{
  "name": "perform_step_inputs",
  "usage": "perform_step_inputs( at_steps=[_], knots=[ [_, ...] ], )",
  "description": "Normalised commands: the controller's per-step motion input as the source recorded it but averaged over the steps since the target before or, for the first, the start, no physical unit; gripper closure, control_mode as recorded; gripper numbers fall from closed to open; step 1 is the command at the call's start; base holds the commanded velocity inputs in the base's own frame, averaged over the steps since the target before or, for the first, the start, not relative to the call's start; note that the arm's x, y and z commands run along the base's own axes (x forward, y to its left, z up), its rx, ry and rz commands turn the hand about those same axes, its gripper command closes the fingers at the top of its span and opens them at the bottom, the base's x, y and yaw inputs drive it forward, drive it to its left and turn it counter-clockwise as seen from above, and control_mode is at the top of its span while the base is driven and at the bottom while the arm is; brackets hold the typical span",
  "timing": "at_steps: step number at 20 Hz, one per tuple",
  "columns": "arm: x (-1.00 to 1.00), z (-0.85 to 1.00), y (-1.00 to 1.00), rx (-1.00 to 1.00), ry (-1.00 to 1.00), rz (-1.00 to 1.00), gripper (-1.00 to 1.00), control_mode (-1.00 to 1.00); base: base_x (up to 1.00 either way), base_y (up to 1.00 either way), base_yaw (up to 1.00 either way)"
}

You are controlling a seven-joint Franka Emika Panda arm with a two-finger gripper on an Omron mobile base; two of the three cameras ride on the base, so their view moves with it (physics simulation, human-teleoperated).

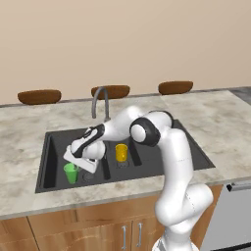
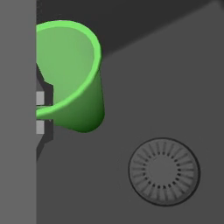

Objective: Move any existing items from the left basin to the right basin for drying. Then move the cup from the counter to the left basin of the sink for washing.

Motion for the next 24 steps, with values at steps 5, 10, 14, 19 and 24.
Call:
perform_step_inputs(
  at_steps=[5,10,14,19,24],
  knots=[
    [0.19,-0.25,0.0,-0.02,0.0,0.0,1.0,-1.0,0.0,0.0,0.0],
    [0.2,-0.16,0.0,-0.01,-0.01,0.0,1.0,-1.0,0.0,0.0,0.0],
    [0.26,-0.09,0.0,-0.01,-0.01,0.0,1.0,-1.0,0.0,0.0,0.0],
    [0.26,-0.21,0.0,-0.01,0.0,0.0,1.0,-1.0,0.0,0.0,0.0],
    [0.17,-0.3,0.0,-0.01,0.0,0.0,1.0,-1.0,0.0,0.0,0.0]
  ],
)
